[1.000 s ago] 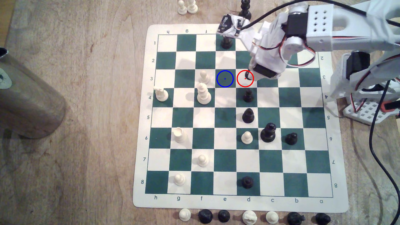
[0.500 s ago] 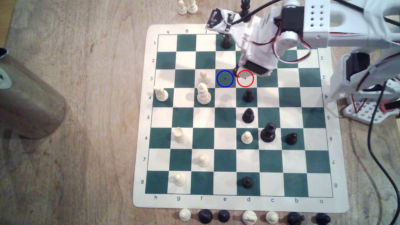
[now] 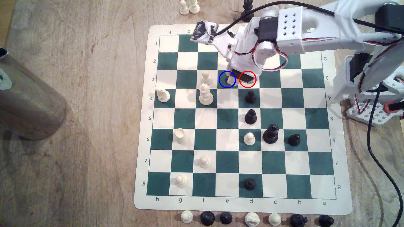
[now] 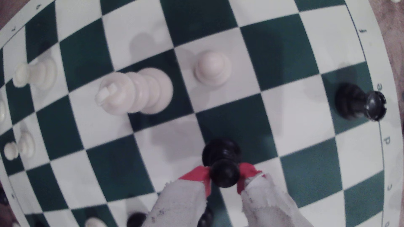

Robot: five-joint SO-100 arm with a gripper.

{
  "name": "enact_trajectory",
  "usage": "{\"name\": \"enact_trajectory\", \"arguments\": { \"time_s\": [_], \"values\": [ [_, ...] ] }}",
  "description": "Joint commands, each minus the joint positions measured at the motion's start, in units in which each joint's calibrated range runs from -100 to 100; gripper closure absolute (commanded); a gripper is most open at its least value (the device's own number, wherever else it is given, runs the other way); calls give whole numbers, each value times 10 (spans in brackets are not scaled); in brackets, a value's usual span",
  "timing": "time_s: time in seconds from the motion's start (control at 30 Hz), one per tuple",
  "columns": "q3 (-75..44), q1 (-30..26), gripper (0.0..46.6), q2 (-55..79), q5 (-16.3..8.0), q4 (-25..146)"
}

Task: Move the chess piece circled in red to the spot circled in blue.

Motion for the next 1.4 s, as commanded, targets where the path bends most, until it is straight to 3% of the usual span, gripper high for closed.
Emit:
{"name": "enact_trajectory", "arguments": {
  "time_s": [0.0, 1.37],
  "values": [
    [-56, 2, 440, 6, -1, -13],
    [-56, 24, 436, 64, 7, -47]
  ]
}}
